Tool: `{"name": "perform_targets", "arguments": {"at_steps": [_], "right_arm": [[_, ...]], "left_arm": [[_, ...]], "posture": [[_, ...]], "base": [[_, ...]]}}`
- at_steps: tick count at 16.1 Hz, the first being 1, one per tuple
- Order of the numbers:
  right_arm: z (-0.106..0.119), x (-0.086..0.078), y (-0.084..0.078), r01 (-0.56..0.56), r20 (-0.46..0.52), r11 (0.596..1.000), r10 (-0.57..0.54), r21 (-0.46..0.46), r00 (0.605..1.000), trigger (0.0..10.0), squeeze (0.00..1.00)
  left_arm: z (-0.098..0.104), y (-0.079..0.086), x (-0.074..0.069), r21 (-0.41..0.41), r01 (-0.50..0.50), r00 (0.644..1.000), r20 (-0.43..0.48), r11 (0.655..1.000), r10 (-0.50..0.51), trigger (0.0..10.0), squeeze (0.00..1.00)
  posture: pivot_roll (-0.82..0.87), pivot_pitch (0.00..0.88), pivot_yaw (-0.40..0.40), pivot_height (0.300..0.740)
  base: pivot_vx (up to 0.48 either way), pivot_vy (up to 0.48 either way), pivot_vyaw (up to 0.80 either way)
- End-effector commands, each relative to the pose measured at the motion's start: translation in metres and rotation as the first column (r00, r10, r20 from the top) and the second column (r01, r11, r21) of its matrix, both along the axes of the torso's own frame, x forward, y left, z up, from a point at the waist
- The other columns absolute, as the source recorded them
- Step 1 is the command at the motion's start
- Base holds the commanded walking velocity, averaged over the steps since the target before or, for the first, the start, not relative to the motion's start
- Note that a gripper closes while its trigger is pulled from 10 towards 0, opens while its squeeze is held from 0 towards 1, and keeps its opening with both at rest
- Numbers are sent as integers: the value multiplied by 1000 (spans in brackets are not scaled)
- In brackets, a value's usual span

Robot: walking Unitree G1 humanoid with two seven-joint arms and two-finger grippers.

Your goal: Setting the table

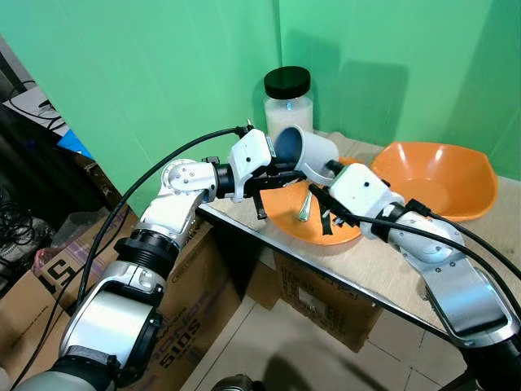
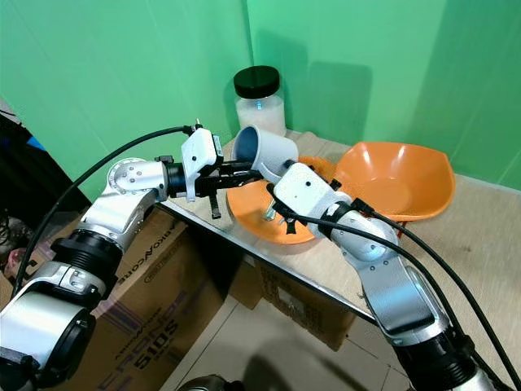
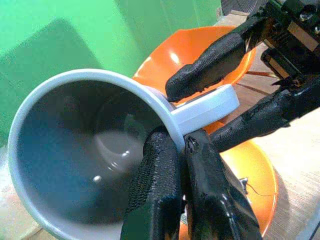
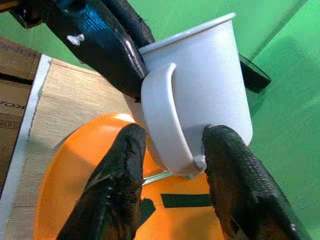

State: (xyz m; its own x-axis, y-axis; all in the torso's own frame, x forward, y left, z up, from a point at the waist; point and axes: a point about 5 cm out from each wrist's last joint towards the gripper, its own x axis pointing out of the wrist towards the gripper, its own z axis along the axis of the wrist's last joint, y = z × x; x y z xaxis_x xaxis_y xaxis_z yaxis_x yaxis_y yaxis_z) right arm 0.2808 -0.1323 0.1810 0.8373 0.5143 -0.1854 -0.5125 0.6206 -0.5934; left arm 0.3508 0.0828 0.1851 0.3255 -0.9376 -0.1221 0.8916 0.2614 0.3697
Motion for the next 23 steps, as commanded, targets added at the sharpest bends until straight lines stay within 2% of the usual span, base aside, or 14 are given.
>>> {"name": "perform_targets", "arguments": {"at_steps": [1,2,10,11,12,17,18,19,22,23], "right_arm": [[3,2,4,-9,7,1000,9,-4,1000,784,0],[5,3,5,-5,13,1000,4,19,1000,0,0],[7,2,7,-6,9,999,5,45,1000,0,0],[7,2,7,-2,11,999,2,51,1000,0,0],[7,2,7,0,12,999,0,54,1000,0,0],[6,3,6,9,9,998,-10,64,1000,0,0],[5,4,5,15,4,998,-16,63,1000,0,0],[4,4,4,20,0,998,-20,61,1000,0,0],[-3,3,-1,51,-22,997,-49,62,999,0,0],[-4,1,-7,79,-31,993,-77,89,997,0,0]], "left_arm": [[6,2,0,17,12,999,32,1000,-13,0,0],[5,1,0,24,15,999,33,1000,-16,0,0],[5,0,2,33,-3,999,39,999,1,0,0],[7,0,5,13,-41,999,29,999,41,10000,753],[8,1,6,7,-36,999,20,999,36,10000,1000],[13,3,7,-7,-50,997,51,999,50,10000,1000],[17,4,8,-21,-60,996,68,998,62,10000,933],[22,4,9,-43,-59,995,72,997,62,10000,0],[49,6,9,-141,-42,993,101,989,56,10000,0],[58,9,7,-170,-39,993,103,985,57,10000,0]], "posture": [[-7,0,181,740],[-8,0,181,740],[-12,0,187,740],[-13,0,189,740],[-12,0,189,740],[-12,0,190,740],[-11,0,189,740],[-11,0,189,740],[-9,0,188,740],[-11,0,190,740]], "base": [[0,0,0],[0,0,0],[0,0,0],[0,0,0],[0,0,0],[0,0,0],[0,0,0],[0,0,0],[0,0,0],[0,0,0]]}}
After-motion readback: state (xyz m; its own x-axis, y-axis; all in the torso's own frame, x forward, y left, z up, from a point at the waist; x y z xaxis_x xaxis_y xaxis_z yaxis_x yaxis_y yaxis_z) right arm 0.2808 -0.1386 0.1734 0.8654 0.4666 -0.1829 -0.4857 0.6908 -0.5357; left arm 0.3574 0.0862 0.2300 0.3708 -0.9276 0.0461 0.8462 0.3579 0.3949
